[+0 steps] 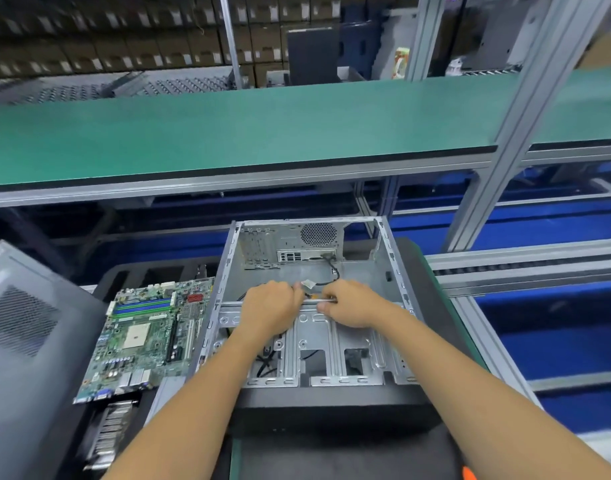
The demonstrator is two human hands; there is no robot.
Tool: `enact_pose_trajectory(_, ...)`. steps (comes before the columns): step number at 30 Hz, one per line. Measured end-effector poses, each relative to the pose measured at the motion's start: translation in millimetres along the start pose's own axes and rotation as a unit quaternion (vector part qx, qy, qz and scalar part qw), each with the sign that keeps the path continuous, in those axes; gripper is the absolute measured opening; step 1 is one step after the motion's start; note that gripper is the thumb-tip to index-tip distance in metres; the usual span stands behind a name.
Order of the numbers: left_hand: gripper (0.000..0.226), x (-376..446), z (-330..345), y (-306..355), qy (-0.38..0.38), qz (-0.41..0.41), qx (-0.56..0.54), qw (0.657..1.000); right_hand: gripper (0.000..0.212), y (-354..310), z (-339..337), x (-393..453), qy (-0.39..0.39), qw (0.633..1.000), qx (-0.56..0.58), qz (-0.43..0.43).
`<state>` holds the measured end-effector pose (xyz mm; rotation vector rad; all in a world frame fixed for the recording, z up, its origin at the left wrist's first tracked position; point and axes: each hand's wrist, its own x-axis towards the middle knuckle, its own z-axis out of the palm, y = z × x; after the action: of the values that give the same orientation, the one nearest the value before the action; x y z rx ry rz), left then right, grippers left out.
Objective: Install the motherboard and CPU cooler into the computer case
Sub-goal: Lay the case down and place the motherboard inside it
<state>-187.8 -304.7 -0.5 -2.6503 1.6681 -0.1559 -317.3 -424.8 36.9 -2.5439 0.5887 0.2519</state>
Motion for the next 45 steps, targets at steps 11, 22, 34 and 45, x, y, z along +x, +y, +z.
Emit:
enact_pose_trajectory(11,0.041,2,2,5,0.016,-0.059,-0.066,0.996,0.039,7,-4,-3,-0.014,1.000,-0.007,-0.022)
enact_pose_trajectory(22,0.031,-2,-7,6,-0.020,-0.048,-0.020,0.998,0.043,-17,41,3,0.183,0.965,-0.186,-0.023)
enact_pose_trajectory(34,0.055,-5,-24,5,-0.101,-0.044,-0.152,0.982,0.049,-20,29,0,0.174,0.976,-0.126,0.024)
enact_pose_trajectory(45,0.052,5,-80,6,-0.251,0.060,-0.316,0.913,0.025,-17,-31,-3,0.133,0.959,-0.223,-0.113)
